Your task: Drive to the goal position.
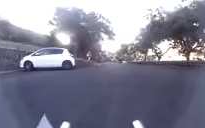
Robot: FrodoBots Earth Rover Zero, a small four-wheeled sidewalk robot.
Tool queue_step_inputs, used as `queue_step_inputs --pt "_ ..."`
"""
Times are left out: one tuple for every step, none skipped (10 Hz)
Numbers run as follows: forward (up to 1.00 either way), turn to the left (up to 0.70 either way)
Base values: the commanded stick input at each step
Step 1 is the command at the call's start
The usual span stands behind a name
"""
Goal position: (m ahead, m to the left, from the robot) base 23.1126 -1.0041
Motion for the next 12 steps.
queue_step_inputs --pt "0.5 0.0" --pt "0.5 0.0" --pt "0.5 0.0" --pt "0.5 0.0" --pt "0.5 -0.02" --pt "0.5 -0.09" --pt "0.5 -0.48" --pt "0.5 -0.28" --pt "0.5 -0.13" --pt "0.5 -0.18" --pt "0.5 -0.24" --pt "0.5 -0.29"
